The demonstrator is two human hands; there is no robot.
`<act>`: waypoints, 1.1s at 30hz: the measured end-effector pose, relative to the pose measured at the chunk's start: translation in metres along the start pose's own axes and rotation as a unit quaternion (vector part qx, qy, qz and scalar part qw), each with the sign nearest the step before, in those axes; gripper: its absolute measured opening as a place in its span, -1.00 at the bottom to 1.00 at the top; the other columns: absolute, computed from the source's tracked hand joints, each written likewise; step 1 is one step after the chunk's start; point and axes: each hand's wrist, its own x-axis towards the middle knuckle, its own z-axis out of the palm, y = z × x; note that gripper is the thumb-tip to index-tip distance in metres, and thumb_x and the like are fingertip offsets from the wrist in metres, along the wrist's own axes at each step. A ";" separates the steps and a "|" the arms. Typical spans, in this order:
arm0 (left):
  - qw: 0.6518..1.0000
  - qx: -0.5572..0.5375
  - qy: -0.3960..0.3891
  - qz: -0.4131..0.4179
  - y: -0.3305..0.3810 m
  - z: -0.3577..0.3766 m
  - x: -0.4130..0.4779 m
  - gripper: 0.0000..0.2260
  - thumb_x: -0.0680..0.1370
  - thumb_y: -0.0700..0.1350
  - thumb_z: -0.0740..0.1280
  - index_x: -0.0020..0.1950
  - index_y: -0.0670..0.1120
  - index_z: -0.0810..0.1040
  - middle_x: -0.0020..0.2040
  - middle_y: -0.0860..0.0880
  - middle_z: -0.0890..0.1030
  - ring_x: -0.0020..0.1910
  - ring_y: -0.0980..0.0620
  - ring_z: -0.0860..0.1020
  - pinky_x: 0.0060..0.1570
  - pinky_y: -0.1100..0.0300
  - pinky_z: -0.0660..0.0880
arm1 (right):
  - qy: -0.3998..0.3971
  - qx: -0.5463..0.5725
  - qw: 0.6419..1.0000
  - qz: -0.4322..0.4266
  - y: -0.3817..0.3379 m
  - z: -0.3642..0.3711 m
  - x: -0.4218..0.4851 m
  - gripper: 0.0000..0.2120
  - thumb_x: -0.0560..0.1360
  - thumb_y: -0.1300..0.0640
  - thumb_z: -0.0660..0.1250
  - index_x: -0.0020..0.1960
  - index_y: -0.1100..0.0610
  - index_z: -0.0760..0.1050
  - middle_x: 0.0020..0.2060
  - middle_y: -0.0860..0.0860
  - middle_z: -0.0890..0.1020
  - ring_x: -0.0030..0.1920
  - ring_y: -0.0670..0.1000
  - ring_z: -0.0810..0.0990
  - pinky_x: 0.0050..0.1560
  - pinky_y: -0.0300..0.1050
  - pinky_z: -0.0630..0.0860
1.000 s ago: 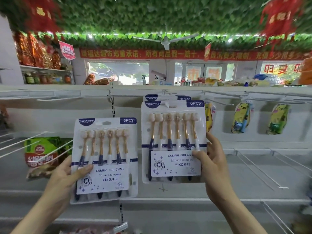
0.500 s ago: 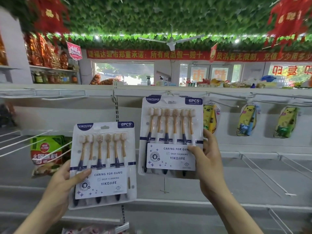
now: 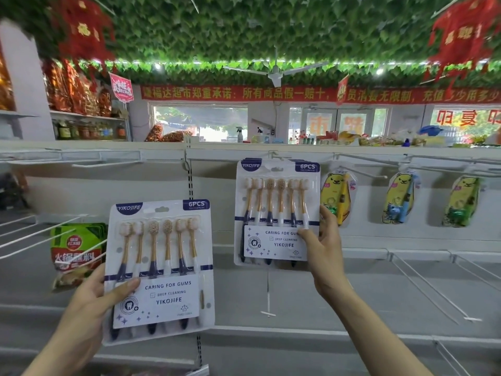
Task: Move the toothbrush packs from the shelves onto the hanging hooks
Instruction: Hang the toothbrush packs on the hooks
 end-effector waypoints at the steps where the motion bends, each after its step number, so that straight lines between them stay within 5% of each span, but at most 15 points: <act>1: 1.000 0.001 0.004 0.002 0.000 0.000 -0.001 -0.54 0.40 -0.28 0.42 0.29 -0.06 0.58 0.10 -0.18 0.75 0.04 -0.19 0.74 -0.04 -0.07 0.70 | 0.000 -0.002 1.000 -0.003 0.003 0.000 0.004 -0.43 0.58 0.14 0.38 0.49 -0.26 0.32 0.36 -0.11 0.56 0.29 0.04 0.63 0.22 0.22 0.66; 9: 1.000 0.001 -0.005 0.000 0.000 0.003 -0.006 -0.54 0.38 -0.24 0.48 0.26 -0.02 0.59 0.09 -0.19 0.75 0.02 -0.18 0.74 -0.16 0.02 0.72 | -0.017 -0.012 1.000 0.004 0.017 -0.004 0.020 -0.49 0.60 0.17 0.39 0.47 -0.17 0.37 0.27 -0.13 0.63 0.26 -0.03 0.64 0.24 0.16 0.65; 12: 0.999 0.020 -0.030 0.001 -0.001 0.010 -0.009 -0.15 0.09 0.06 0.77 0.32 -0.06 0.58 0.12 -0.18 0.74 0.07 -0.18 0.73 -0.11 0.06 0.71 | -0.011 -0.020 1.000 0.014 0.021 -0.011 0.018 -0.49 0.62 0.20 0.37 0.51 -0.08 0.35 0.26 -0.06 0.62 0.22 -0.02 0.64 0.13 0.01 0.67; 14: 0.999 0.022 -0.028 -0.006 -0.001 0.016 -0.010 0.01 -0.07 0.16 0.78 0.33 -0.06 0.57 0.14 -0.18 0.74 0.10 -0.20 0.72 -0.05 0.02 0.71 | 0.003 -0.041 0.999 0.024 0.022 -0.017 0.013 -0.52 0.65 0.22 0.34 0.51 -0.05 0.35 0.20 -0.03 0.61 0.17 -0.02 0.64 0.01 -0.17 0.61; 17: 0.999 -0.001 -0.043 -0.009 -0.002 0.032 -0.011 -0.28 0.21 -0.04 0.73 0.32 -0.08 0.58 0.14 -0.20 0.73 0.15 -0.29 0.70 -0.11 0.03 0.72 | 0.085 -0.105 0.991 -0.024 0.014 -0.027 -0.003 -0.60 0.64 0.28 0.32 0.40 -0.04 0.41 0.15 0.02 0.54 0.13 -0.04 0.59 -0.03 -0.24 0.54; 19: 0.998 -0.015 -0.061 -0.013 -0.001 0.051 -0.011 -0.28 0.20 -0.04 0.73 0.31 -0.09 0.57 0.13 -0.21 0.73 0.12 -0.28 0.71 -0.12 0.01 0.72 | 0.134 -0.127 0.978 -0.098 0.001 -0.028 -0.018 -0.62 0.63 0.33 0.31 0.33 -0.05 0.42 0.18 0.01 0.50 0.07 -0.13 0.56 -0.02 -0.24 0.59; 22: 0.995 -0.029 -0.092 -0.010 -0.002 0.085 -0.012 -0.39 0.32 -0.16 0.66 0.33 -0.08 0.56 0.17 -0.22 0.72 0.14 -0.26 0.71 -0.01 -0.10 0.71 | 0.071 -0.094 0.983 -0.140 -0.023 -0.020 -0.042 -0.64 0.67 0.25 0.31 0.37 -0.07 0.41 0.18 -0.02 0.53 0.10 -0.11 0.57 0.01 -0.29 0.57; 27: 0.991 -0.004 -0.129 0.028 0.002 0.135 -0.011 -0.52 0.45 -0.24 0.49 0.36 -0.08 0.52 0.17 -0.16 0.73 0.15 -0.21 0.71 0.05 -0.14 0.68 | -0.079 -0.075 0.985 -0.130 -0.047 -0.008 -0.070 -0.48 0.67 -0.15 0.26 0.57 -0.34 0.19 0.41 -0.30 0.46 0.39 -0.21 0.49 0.25 -0.28 0.52; 30: 0.988 0.024 -0.142 0.063 0.005 0.155 -0.009 -0.47 0.46 -0.09 0.60 0.37 0.03 0.50 0.21 -0.12 0.71 0.18 -0.19 0.70 0.12 -0.26 0.65 | -0.085 -0.097 0.983 -0.131 -0.050 -0.011 -0.072 -0.21 0.61 -0.19 0.37 0.68 -0.27 -0.01 0.62 -0.35 0.17 0.61 -0.23 0.19 0.59 -0.04 0.27; 33: 0.981 0.084 -0.139 0.109 0.007 0.170 -0.006 -0.34 0.48 0.02 0.60 0.46 0.31 0.34 0.29 0.11 0.66 0.21 0.00 0.69 0.10 -0.15 0.67 | -0.063 -0.141 0.980 -0.127 -0.051 -0.018 -0.067 -0.03 0.56 0.00 0.50 0.70 -0.20 -0.10 0.62 -0.41 0.06 0.58 -0.39 0.07 0.54 -0.31 0.17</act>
